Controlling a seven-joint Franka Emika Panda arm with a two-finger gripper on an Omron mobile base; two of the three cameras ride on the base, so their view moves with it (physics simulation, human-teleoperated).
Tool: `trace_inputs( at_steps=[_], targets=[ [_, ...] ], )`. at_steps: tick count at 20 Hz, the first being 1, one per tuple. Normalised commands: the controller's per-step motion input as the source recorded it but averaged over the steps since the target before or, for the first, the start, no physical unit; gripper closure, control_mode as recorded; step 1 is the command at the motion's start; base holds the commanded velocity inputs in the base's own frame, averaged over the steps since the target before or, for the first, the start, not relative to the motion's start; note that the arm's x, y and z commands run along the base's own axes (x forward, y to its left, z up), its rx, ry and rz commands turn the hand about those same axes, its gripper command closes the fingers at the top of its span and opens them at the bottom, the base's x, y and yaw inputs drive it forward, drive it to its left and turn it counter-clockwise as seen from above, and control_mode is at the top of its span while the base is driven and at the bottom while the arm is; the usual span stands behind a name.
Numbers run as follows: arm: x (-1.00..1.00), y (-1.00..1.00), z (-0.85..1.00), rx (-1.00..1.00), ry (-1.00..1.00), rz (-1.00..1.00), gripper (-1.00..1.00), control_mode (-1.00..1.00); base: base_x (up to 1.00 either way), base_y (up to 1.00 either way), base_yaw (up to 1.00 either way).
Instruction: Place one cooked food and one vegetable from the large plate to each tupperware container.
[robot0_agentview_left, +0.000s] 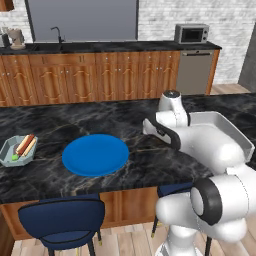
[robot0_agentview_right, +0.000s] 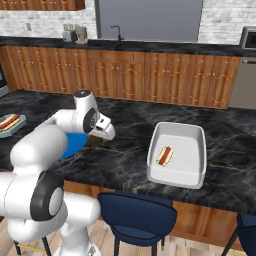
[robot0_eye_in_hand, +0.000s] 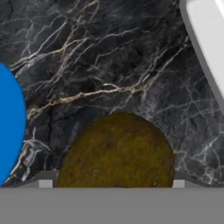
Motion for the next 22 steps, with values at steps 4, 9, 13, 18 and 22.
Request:
trace_inputs(
  at_steps=[4,9,13,18,22],
  targets=[
    [-0.03,-0.97,0.04,-0.09,0.0,0.19,1.0,-1.0,0.0,0.0,0.0],
    [0.0,-0.99,0.07,0.0,0.03,0.06,1.0,-1.0,0.0,0.0,0.0],
    [-0.02,-0.98,0.17,-0.01,0.0,0.0,1.0,-1.0,0.0,0.0,0.0],
    [0.01,-0.84,0.03,-0.02,0.04,0.0,1.0,-1.0,0.0,0.0,0.0],
    [0.13,-0.82,-0.11,-0.01,0.01,0.0,1.0,-1.0,0.0,0.0,0.0]
  ],
)
